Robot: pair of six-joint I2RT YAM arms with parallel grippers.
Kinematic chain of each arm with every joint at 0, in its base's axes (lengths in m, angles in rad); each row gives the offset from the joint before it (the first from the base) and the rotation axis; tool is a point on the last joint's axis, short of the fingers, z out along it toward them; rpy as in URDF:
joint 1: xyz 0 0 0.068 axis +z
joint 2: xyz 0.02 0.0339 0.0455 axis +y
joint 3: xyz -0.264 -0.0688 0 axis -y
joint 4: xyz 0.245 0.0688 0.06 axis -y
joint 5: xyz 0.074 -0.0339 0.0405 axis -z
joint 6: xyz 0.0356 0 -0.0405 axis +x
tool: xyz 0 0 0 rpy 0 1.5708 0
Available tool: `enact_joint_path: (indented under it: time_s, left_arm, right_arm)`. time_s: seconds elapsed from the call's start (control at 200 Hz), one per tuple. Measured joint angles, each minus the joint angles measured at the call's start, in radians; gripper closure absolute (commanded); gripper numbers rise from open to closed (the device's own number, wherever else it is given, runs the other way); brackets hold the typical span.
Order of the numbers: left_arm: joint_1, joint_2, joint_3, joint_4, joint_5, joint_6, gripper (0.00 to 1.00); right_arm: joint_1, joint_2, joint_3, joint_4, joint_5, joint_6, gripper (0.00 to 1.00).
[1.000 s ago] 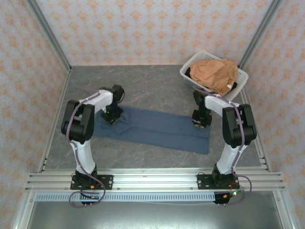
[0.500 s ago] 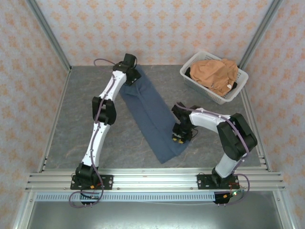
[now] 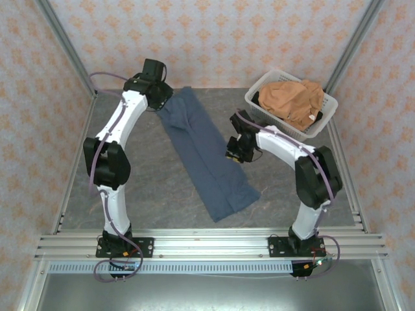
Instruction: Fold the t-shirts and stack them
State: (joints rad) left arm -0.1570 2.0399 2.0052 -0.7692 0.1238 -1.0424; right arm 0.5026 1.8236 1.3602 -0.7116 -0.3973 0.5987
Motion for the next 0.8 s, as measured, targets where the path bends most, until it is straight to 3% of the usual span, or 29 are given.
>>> enact_joint_path:
  time_s: [0.2,0.4,0.615,0.801]
  left_arm:
    - [0.013,0.231,0.058,0.041,0.0,-0.054,0.78]
    - [0.008,0.441,0.145,0.033,0.011,-0.085,0.78]
    - [-0.01,0.534,0.341,0.032,0.067,-0.084,0.78]
    - [-0.064,0.681,0.547,0.042,0.123,-0.086,0.78]
  right_arm:
    - [0.0,0.193,0.143,0.034,0.001,-0.097,0.81]
    - [0.0,0.288,0.183,0.052,-0.023,-0.102,0.81]
    - [0.0,0.284,0.158,0.098,-0.054,-0.026,0.81]
    - [0.0,0.217,0.026,0.222,-0.087,0.097,0.81]
